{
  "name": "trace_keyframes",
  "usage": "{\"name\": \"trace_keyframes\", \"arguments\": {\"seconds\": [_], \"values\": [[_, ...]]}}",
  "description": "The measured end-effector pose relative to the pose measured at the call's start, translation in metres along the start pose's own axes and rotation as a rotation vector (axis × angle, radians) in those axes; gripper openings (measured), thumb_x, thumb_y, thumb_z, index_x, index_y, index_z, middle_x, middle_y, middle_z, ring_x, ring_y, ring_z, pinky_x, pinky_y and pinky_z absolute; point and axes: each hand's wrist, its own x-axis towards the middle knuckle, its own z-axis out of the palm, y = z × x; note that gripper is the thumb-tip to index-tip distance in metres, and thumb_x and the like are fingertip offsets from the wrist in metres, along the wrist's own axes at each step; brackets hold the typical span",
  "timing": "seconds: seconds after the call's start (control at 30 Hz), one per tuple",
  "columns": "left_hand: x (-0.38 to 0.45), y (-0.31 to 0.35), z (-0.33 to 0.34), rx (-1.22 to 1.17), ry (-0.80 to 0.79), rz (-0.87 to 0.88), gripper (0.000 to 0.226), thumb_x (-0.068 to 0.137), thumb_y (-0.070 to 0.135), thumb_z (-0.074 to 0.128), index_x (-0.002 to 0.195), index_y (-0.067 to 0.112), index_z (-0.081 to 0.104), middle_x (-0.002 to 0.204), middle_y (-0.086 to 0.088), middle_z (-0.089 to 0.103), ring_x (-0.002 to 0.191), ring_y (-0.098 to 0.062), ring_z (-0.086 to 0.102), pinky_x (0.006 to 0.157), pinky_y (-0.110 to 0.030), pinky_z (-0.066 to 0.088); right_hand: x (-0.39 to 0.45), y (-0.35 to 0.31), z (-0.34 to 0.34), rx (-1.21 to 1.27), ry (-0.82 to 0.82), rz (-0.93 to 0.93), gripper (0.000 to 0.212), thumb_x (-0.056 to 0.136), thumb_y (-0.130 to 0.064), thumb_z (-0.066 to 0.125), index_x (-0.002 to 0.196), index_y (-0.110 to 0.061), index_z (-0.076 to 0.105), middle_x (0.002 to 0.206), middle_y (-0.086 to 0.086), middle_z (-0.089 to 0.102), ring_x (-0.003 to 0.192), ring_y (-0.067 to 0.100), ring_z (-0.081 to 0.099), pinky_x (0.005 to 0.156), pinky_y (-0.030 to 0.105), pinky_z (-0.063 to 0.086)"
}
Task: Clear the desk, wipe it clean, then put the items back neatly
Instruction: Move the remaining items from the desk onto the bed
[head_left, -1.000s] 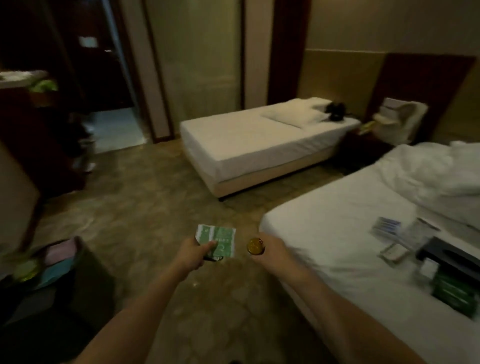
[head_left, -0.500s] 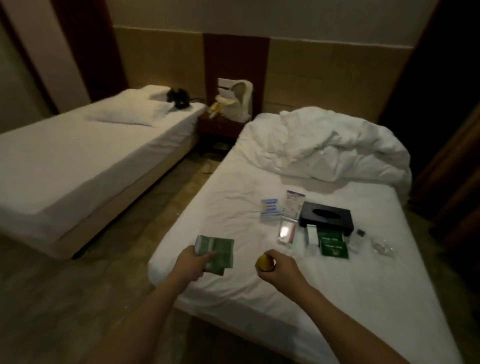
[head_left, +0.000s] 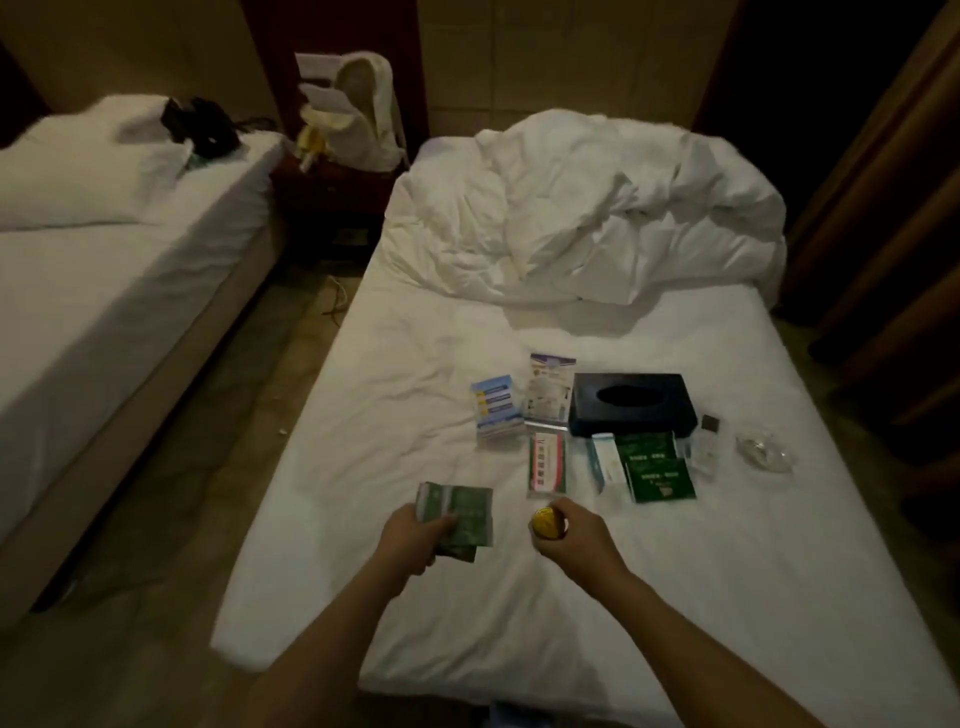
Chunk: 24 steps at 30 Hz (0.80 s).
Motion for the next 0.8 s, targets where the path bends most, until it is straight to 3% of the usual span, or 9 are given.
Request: {"name": "trace_keyframes", "arguments": {"seconds": [0.2, 0.37, 0.47, 0.8], "values": [[0.089, 0.031, 0.005, 0.033, -0.018, -0.096, 0.036, 0.087, 0.022, 0.066, 0.114, 0.0, 0.056, 0.082, -0.015, 0.06, 0.05, -0.016, 0.046, 0.039, -0.023, 0.034, 0.106, -0.003, 0.005, -0.062, -0.05, 0.081, 0.026, 0.081, -0.015, 0.072, 0.103, -0.007, 0.06, 0.103, 0.012, 0.061, 0.09, 0.02, 0.056, 0.072, 0.024, 0.041], [0.155, 0.031, 0.021, 0.048, -0.036, -0.21, 0.031, 0.089, 0.021, 0.064, 0.111, 0.001, 0.054, 0.077, -0.01, 0.056, 0.049, -0.015, 0.044, 0.032, -0.017, 0.03, 0.171, 0.012, 0.018, -0.084, -0.1, 0.162, 0.037, 0.081, -0.012, 0.072, 0.115, -0.006, 0.058, 0.114, 0.013, 0.058, 0.104, 0.025, 0.055, 0.083, 0.026, 0.042], [0.204, 0.028, 0.036, 0.077, -0.034, -0.247, 0.028, 0.089, 0.023, 0.064, 0.107, 0.005, 0.054, 0.085, -0.012, 0.059, 0.051, -0.014, 0.046, 0.034, -0.018, 0.032, 0.206, 0.03, 0.032, -0.097, -0.103, 0.213, 0.042, 0.081, -0.014, 0.072, 0.12, -0.008, 0.058, 0.118, 0.011, 0.059, 0.107, 0.025, 0.055, 0.08, 0.02, 0.036], [0.323, -0.007, 0.087, 0.193, -0.117, -0.289, 0.027, 0.089, 0.021, 0.063, 0.104, 0.002, 0.053, 0.089, -0.018, 0.058, 0.052, -0.017, 0.047, 0.032, -0.016, 0.033, 0.288, 0.078, 0.084, -0.163, -0.084, 0.206, 0.021, 0.083, -0.017, 0.068, 0.103, -0.012, 0.064, 0.102, 0.008, 0.063, 0.092, 0.021, 0.057, 0.072, 0.028, 0.042]]}}
